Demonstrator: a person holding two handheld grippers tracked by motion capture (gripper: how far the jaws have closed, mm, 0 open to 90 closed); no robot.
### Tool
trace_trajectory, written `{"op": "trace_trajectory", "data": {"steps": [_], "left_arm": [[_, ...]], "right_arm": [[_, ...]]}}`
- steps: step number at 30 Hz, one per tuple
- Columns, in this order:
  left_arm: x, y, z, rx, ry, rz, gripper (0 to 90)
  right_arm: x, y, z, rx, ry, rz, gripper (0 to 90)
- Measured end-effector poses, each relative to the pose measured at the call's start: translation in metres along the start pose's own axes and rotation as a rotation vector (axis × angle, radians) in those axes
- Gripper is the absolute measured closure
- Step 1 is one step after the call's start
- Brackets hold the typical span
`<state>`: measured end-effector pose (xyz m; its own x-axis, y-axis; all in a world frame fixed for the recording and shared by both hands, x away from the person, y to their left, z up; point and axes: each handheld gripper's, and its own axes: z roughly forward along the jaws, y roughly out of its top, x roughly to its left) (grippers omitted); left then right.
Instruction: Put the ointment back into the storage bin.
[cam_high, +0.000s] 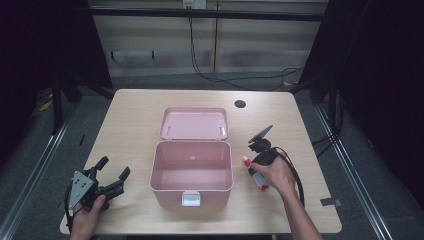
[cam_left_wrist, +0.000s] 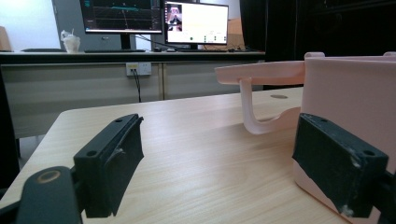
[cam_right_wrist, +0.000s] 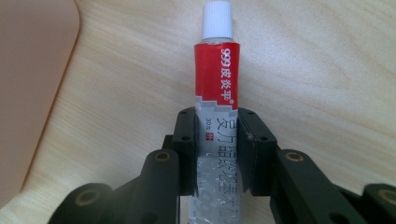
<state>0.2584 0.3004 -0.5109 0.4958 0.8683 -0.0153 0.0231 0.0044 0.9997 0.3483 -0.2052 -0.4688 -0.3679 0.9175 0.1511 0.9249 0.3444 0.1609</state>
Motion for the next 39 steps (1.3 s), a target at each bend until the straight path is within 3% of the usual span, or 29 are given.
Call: {"op": "trace_trajectory", "data": {"steps": [8, 22, 26, 32, 39], "left_arm": [[0.0, 0.0, 0.0, 0.0, 0.0, 0.001, 15.8], [0.0, 0.0, 0.0, 0.0, 0.0, 0.001, 15.8], [0.0, 0.0, 0.0, 0.0, 0.0, 0.001, 15.8], [0.0, 0.0, 0.0, -0.001, 0.003, -0.001, 15.7], [0.0, 0.0, 0.0, -0.001, 0.003, -0.001, 15.7]], "right_arm": [[0.004, 0.0, 0.0, -0.002, -0.025, -0.019, 71.8], [0.001, -0.004, -0.007, -0.009, -0.006, -0.024, 71.9], [-0.001, -0.007, -0.011, -0.034, 0.005, -0.013, 71.9], [0.0, -0.011, -0.015, -0.068, 0.001, -0.049, 71.9], [-0.003, -0.019, -0.022, -0.13, 0.028, -0.043, 71.9]]}}
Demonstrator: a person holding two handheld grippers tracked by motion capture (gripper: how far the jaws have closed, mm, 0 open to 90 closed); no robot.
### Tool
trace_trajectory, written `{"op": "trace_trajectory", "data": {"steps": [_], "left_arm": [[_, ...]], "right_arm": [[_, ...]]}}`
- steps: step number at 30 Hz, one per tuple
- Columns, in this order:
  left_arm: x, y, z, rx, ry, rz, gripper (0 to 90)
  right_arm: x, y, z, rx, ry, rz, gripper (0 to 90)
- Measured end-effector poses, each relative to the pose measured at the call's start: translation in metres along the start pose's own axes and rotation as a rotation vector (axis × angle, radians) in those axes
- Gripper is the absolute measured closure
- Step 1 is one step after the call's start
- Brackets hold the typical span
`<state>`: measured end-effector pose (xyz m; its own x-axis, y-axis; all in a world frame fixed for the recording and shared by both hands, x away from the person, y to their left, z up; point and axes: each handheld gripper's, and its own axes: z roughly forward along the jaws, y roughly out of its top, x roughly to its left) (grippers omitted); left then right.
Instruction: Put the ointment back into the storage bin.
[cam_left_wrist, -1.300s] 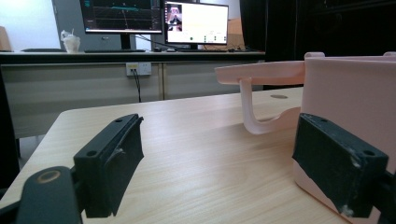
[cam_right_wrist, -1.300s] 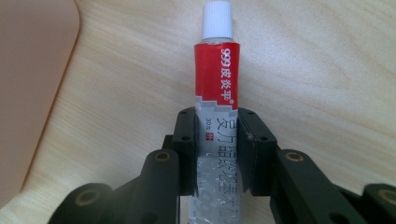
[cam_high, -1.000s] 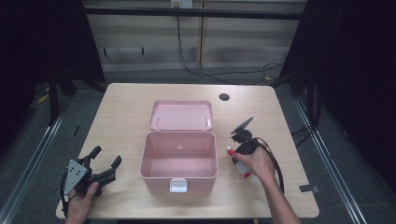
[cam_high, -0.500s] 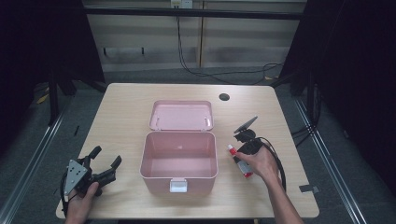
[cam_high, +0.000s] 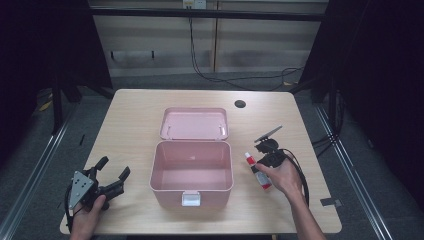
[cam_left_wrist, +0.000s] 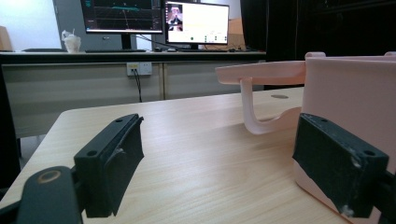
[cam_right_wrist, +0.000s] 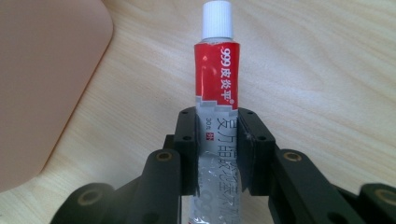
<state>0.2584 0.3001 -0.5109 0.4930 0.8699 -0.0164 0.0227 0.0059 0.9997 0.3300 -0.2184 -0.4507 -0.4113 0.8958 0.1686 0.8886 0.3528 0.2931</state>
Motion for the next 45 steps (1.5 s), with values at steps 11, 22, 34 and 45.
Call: {"op": "trace_trajectory", "data": {"steps": [11, 22, 34, 45], "left_arm": [[0.0, 0.0, 0.0, 0.0, 0.001, 0.0, 15.7], [0.0, 0.0, 0.0, 0.0, 0.001, 0.0, 15.8], [0.0, 0.0, 0.0, 0.0, 0.004, 0.0, 15.8], [0.0, 0.0, 0.0, 0.0, 0.002, -0.001, 15.8]], "right_arm": [[-0.005, -0.006, -0.018, -0.12, 0.041, 0.002, 71.9], [-0.001, -0.007, -0.033, -0.169, 0.059, -0.038, 71.9], [0.008, -0.004, -0.054, -0.228, 0.054, -0.113, 71.8], [0.015, 0.001, -0.071, -0.291, 0.061, -0.151, 71.8]]}}
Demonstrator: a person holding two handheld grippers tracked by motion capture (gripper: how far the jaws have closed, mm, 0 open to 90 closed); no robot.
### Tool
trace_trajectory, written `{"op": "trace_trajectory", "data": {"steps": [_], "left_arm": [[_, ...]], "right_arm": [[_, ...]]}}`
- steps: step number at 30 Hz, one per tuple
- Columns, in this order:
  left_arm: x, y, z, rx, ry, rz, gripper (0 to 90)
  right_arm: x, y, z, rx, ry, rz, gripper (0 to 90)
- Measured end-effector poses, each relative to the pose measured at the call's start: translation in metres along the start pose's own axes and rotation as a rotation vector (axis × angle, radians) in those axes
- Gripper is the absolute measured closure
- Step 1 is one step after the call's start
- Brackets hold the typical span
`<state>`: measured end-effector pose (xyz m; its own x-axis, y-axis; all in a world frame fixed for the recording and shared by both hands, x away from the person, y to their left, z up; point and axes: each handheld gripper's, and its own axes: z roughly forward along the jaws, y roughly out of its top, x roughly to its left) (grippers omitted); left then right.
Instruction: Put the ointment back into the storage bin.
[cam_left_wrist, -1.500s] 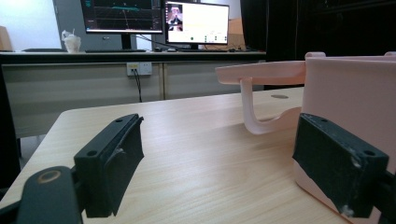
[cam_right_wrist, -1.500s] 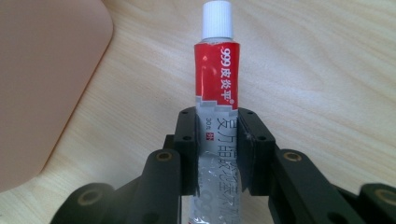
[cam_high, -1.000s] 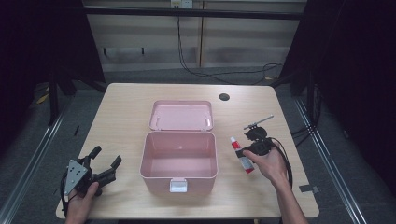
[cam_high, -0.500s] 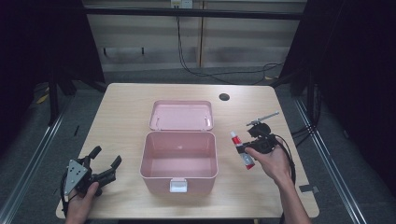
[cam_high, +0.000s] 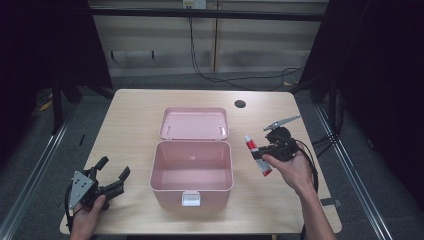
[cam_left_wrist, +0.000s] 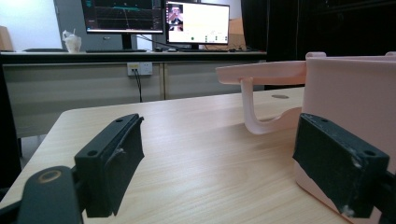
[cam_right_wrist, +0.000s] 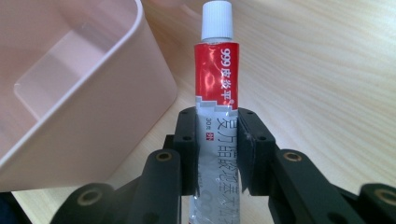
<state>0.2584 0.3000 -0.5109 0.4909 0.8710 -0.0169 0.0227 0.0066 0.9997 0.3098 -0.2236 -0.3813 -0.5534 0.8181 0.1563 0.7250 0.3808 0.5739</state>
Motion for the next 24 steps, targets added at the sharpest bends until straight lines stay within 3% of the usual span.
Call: {"op": "trace_trajectory", "data": {"steps": [24], "left_arm": [[0.0, 0.0, 0.0, 0.0, -0.001, 0.0, 15.8]], "right_arm": [[0.016, 0.021, -0.027, -0.093, 0.019, -0.113, 71.8]]}}
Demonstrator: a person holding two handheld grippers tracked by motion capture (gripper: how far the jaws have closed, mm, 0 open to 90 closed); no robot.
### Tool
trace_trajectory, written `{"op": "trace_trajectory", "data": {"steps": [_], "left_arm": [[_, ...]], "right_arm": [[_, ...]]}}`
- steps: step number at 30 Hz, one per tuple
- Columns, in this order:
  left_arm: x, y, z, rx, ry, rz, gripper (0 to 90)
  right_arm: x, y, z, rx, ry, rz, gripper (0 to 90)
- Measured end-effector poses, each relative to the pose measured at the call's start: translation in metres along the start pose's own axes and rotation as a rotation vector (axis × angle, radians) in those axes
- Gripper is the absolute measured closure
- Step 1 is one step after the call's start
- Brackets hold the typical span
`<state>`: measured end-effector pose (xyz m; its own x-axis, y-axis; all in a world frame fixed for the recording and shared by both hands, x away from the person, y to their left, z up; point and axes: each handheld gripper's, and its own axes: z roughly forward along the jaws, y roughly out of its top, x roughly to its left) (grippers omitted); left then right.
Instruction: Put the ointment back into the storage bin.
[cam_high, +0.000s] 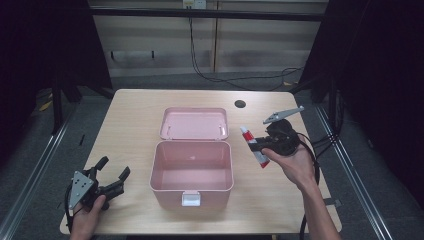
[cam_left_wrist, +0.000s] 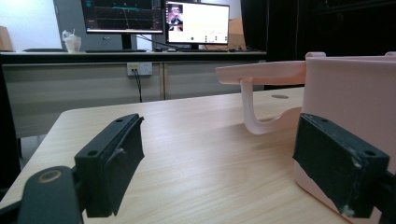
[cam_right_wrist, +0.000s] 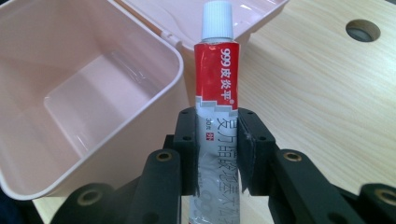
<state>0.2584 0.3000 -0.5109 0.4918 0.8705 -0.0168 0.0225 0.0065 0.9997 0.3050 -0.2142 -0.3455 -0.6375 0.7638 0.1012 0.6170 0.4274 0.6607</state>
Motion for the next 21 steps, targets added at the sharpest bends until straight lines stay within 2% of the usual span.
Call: {"op": "trace_trajectory", "data": {"steps": [5, 14, 17, 21], "left_arm": [[0.0, 0.0, 0.0, 0.0, 0.0, 0.0, 15.8], [0.0, 0.0, 0.0, 0.0, 0.0, 0.0, 15.8], [0.0, 0.0, 0.0, 0.0, 0.0, 0.0, 15.7], [0.0, 0.0, 0.0, 0.0, 0.0, 0.0, 15.8]], "right_arm": [[0.004, 0.007, -0.003, 0.009, 0.025, -0.037, 71.8], [0.008, 0.02, -0.008, -0.002, 0.058, -0.067, 71.8], [0.011, 0.025, -0.006, 0.011, 0.062, -0.083, 71.8], [0.017, 0.034, -0.003, 0.027, 0.077, -0.131, 71.8]]}}
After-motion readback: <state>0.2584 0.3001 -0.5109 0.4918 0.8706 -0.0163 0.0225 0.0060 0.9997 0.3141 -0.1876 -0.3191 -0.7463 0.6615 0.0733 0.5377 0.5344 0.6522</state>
